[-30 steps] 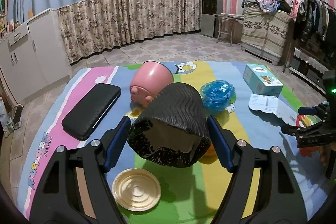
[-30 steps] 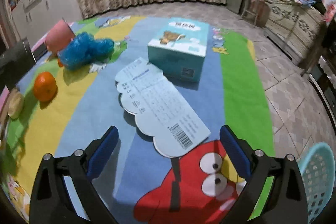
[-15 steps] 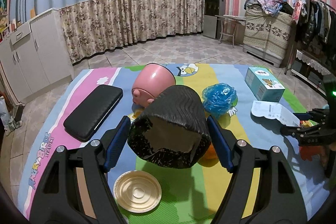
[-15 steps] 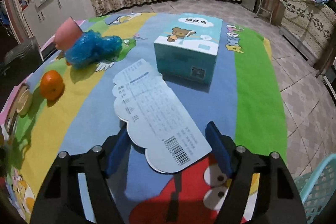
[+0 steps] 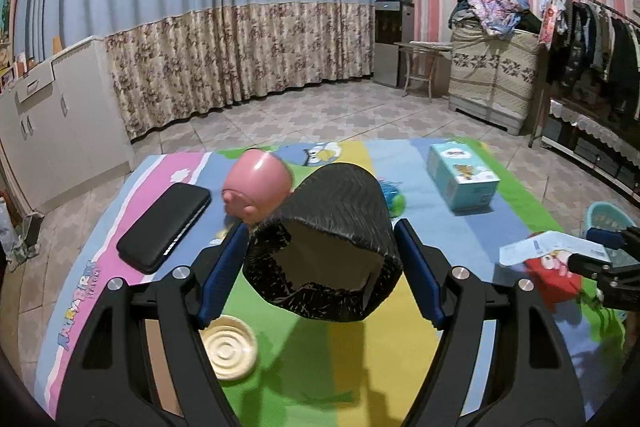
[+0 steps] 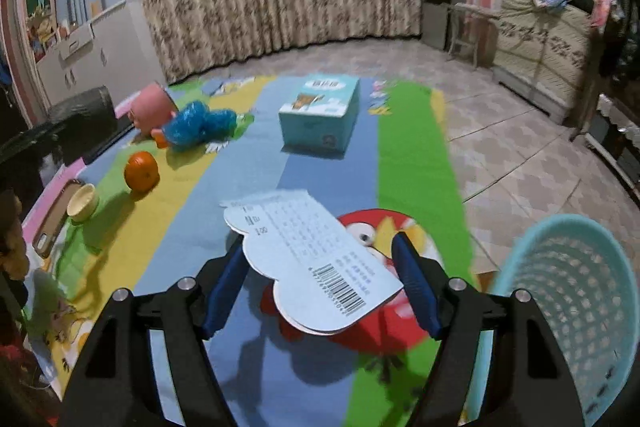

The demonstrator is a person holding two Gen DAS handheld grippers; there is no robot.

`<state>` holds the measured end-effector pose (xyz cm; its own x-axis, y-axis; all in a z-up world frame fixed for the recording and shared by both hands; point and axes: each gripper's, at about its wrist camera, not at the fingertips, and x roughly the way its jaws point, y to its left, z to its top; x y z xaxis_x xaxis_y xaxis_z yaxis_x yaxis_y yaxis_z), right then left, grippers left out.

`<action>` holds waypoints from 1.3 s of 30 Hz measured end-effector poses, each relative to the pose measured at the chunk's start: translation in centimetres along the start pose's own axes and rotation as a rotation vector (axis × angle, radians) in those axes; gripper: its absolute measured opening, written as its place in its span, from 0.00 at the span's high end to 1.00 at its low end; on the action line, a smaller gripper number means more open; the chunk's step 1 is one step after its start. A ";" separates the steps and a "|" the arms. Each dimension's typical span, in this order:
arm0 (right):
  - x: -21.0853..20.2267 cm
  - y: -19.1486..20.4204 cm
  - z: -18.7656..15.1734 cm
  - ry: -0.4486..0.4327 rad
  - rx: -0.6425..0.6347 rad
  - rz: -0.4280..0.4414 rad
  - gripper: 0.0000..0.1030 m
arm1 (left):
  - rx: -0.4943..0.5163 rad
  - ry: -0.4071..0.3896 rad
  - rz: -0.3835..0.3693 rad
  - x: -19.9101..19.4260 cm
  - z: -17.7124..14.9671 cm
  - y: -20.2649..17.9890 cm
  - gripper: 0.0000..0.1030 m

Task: Collect trash
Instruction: 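Carry the black cup in the left tool and white card in the right tool to the basket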

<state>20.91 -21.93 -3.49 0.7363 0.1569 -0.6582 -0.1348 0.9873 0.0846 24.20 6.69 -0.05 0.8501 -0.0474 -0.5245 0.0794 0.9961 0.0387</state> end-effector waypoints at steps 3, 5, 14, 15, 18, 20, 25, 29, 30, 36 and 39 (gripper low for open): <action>-3.0 -0.7 -0.5 -0.042 0.023 -0.036 0.31 | -0.005 0.001 -0.024 -0.7 -0.3 -1.5 0.29; -4.3 -1.3 -0.8 -0.060 0.029 -0.063 0.31 | -0.006 0.003 -0.040 -1.1 -0.6 -2.7 0.29; -10.3 -7.3 -3.5 -0.124 0.134 -0.200 0.31 | 0.043 0.003 -0.121 -2.9 -1.7 -8.9 0.30; -10.6 -8.0 -3.8 -0.127 0.149 -0.206 0.31 | 0.047 0.003 -0.127 -3.1 -1.7 -9.5 0.30; -11.5 -10.4 -4.8 -0.135 0.197 -0.240 0.31 | 0.060 -0.005 -0.144 -3.5 -1.6 -11.1 0.30; -11.7 -11.8 -5.4 -0.138 0.221 -0.263 0.31 | 0.070 -0.016 -0.154 -3.8 -1.3 -12.4 0.30; -12.4 -14.5 -6.2 -0.148 0.267 -0.301 0.31 | 0.086 -0.027 -0.187 -4.0 -0.5 -15.2 0.30; -12.8 -15.7 -6.5 -0.160 0.299 -0.309 0.31 | 0.102 -0.026 -0.219 -3.8 -0.6 -18.0 0.30; -12.9 -16.1 -6.7 -0.161 0.304 -0.314 0.31 | 0.105 -0.025 -0.232 -3.8 -0.6 -18.8 0.30; -13.3 -17.9 -7.8 -0.158 0.348 -0.346 0.31 | 0.132 -0.031 -0.284 -3.9 -0.2 -23.1 0.30; -13.6 -18.5 -7.8 -0.168 0.368 -0.358 0.31 | 0.147 -0.041 -0.311 -4.3 -0.1 -24.8 0.30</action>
<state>8.21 -42.53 -1.98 0.7936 -0.2184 -0.5679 0.3626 0.9193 0.1532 18.51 -17.83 1.11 0.7935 -0.3527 -0.4960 0.4093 0.9124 0.0060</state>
